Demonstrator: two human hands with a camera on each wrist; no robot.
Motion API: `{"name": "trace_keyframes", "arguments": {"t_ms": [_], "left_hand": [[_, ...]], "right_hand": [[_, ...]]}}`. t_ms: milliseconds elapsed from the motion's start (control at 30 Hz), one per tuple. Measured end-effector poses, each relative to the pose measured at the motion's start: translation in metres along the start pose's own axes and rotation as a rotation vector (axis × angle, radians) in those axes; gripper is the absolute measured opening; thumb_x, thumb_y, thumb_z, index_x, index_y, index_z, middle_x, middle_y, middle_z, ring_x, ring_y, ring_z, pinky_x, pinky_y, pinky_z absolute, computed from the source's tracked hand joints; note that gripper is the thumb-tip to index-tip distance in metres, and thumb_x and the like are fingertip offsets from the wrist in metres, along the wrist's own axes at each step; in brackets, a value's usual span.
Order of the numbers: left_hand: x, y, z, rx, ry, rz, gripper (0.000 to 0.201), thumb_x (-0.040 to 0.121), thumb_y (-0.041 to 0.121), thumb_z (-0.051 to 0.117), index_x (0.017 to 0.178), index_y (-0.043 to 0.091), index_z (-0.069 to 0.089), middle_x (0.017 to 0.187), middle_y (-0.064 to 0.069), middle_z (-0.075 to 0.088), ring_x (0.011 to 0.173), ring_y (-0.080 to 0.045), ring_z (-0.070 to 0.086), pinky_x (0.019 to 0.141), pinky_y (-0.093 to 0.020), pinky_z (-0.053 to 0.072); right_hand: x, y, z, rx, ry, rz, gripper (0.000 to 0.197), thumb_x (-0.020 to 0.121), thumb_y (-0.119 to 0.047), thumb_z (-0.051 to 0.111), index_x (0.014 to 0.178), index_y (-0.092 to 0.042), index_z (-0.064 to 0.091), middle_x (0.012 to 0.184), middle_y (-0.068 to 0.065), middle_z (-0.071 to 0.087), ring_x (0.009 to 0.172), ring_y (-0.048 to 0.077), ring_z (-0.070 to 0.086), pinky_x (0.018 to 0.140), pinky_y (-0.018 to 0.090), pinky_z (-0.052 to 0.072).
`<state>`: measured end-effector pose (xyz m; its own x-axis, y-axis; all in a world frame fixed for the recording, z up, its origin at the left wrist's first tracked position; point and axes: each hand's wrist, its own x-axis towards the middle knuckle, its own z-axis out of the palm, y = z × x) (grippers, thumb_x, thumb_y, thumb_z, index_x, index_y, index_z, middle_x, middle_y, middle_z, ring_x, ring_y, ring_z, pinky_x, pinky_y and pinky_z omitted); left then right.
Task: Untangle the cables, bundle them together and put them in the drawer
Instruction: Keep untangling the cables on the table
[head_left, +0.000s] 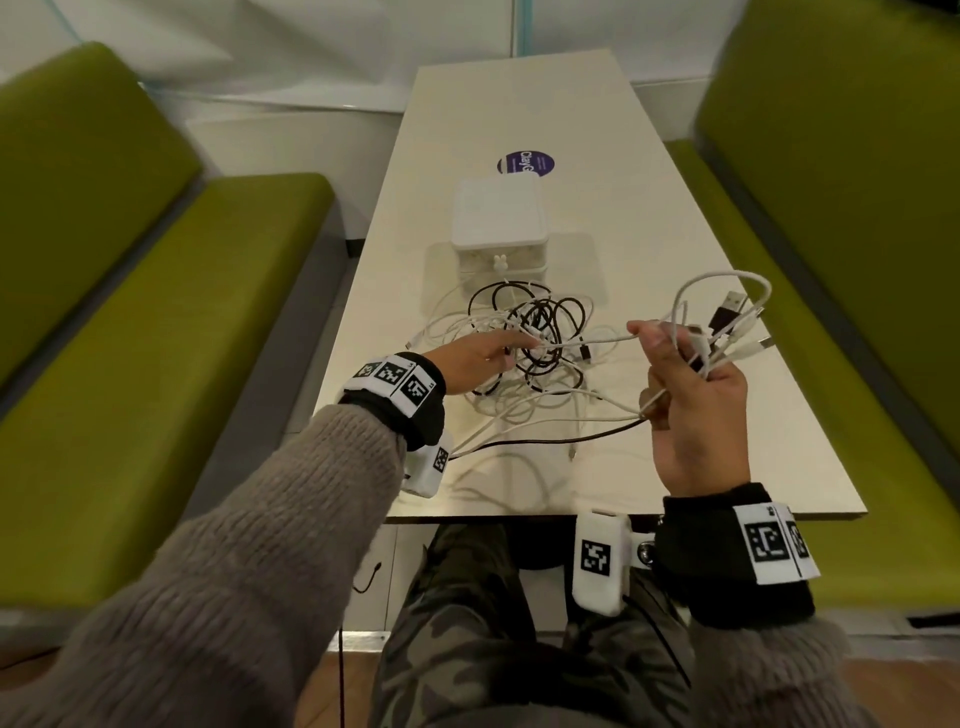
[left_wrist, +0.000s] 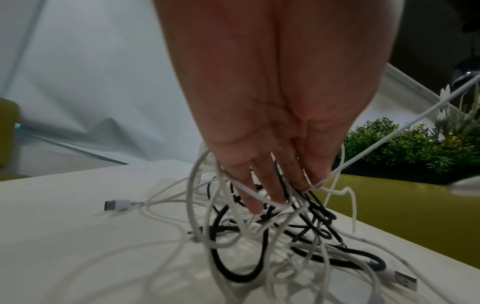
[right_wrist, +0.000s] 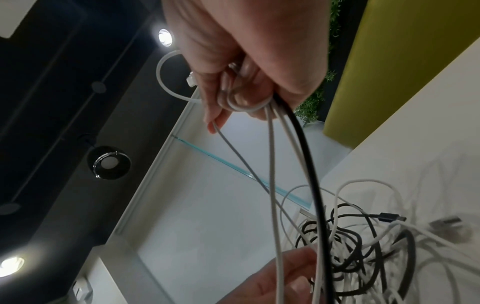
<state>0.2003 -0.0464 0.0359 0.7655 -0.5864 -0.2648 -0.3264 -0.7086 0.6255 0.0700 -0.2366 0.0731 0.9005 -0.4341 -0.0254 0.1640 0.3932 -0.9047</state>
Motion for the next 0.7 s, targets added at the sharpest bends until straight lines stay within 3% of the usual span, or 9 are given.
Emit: {"name": "trace_keyframes", "arguments": {"t_ms": [67, 133, 200, 267, 367, 500, 567, 700], "left_hand": [[0.0, 0.005, -0.001, -0.03, 0.104, 0.01, 0.029, 0.097, 0.016, 0.044, 0.124, 0.02, 0.053, 0.121, -0.006, 0.057, 0.108, -0.026, 0.054, 0.094, -0.037, 0.043], [0.0, 0.012, -0.004, 0.0, 0.276, 0.047, 0.019, 0.095, 0.015, 0.048, 0.112, 0.013, 0.058, 0.105, -0.003, 0.06, 0.093, -0.022, 0.055, 0.082, -0.026, 0.045], [0.0, 0.017, -0.006, 0.035, 0.392, 0.091, 0.014, 0.094, 0.013, 0.05, 0.103, 0.007, 0.06, 0.093, 0.0, 0.058, 0.078, -0.014, 0.05, 0.066, -0.011, 0.036], [-0.001, 0.018, -0.004, 0.017, 0.413, 0.091, 0.013, 0.093, 0.011, 0.051, 0.1, 0.005, 0.06, 0.089, 0.0, 0.057, 0.075, -0.013, 0.048, 0.059, -0.009, 0.031], [-0.003, 0.017, 0.001, -0.01, 0.421, 0.074, 0.011, 0.093, 0.01, 0.052, 0.096, 0.004, 0.06, 0.092, -0.006, 0.061, 0.081, -0.016, 0.048, 0.061, -0.005, 0.032], [-0.003, 0.021, 0.004, -0.002, 0.392, 0.05, 0.011, 0.093, 0.013, 0.053, 0.097, 0.006, 0.06, 0.096, -0.005, 0.061, 0.085, -0.017, 0.048, 0.072, -0.023, 0.033], [-0.003, 0.022, 0.004, 0.018, 0.375, 0.055, 0.012, 0.093, 0.013, 0.053, 0.099, 0.006, 0.06, 0.094, -0.001, 0.058, 0.085, -0.017, 0.047, 0.071, -0.024, 0.031], [-0.003, 0.02, 0.004, -0.001, 0.351, 0.082, 0.013, 0.091, 0.015, 0.057, 0.1, 0.006, 0.061, 0.092, 0.003, 0.057, 0.083, -0.016, 0.048, 0.072, -0.024, 0.033]], "right_hand": [[0.0, -0.002, -0.001, 0.01, 0.002, -0.005, 0.011, 0.083, -0.015, 0.067, 0.075, -0.019, 0.073, 0.076, -0.006, 0.067, 0.044, 0.003, 0.029, 0.039, 0.016, 0.025], [0.002, -0.003, -0.003, 0.025, 0.023, -0.006, 0.017, 0.088, -0.014, 0.064, 0.075, -0.021, 0.071, 0.074, -0.006, 0.066, 0.043, 0.003, 0.031, 0.04, 0.016, 0.026], [0.007, -0.001, -0.007, 0.004, 0.077, 0.0, 0.014, 0.091, -0.017, 0.062, 0.08, -0.02, 0.07, 0.058, -0.008, 0.049, 0.043, 0.004, 0.028, 0.039, 0.016, 0.025], [0.012, 0.004, -0.01, -0.083, 0.116, 0.001, 0.012, 0.092, -0.019, 0.062, 0.082, -0.019, 0.069, 0.052, -0.011, 0.037, 0.043, 0.004, 0.026, 0.038, 0.017, 0.025], [0.019, 0.02, -0.006, -0.307, 0.103, -0.001, 0.015, 0.089, -0.018, 0.065, 0.074, -0.019, 0.062, 0.058, -0.007, 0.042, 0.045, 0.005, 0.033, 0.043, 0.02, 0.03], [0.03, 0.046, 0.011, -0.676, 0.05, 0.036, 0.022, 0.085, -0.026, 0.062, 0.066, -0.022, 0.052, 0.061, -0.004, 0.052, 0.062, 0.019, 0.05, 0.063, 0.028, 0.036], [0.034, 0.053, 0.023, -0.786, -0.008, 0.042, 0.024, 0.086, -0.035, 0.063, 0.071, -0.017, 0.058, 0.067, 0.0, 0.057, 0.068, 0.022, 0.056, 0.06, 0.028, 0.038], [0.042, 0.061, 0.039, -0.811, -0.084, 0.041, 0.047, 0.082, -0.049, 0.068, 0.06, -0.01, 0.054, 0.058, 0.0, 0.049, 0.057, 0.018, 0.045, 0.054, 0.029, 0.034]]}}
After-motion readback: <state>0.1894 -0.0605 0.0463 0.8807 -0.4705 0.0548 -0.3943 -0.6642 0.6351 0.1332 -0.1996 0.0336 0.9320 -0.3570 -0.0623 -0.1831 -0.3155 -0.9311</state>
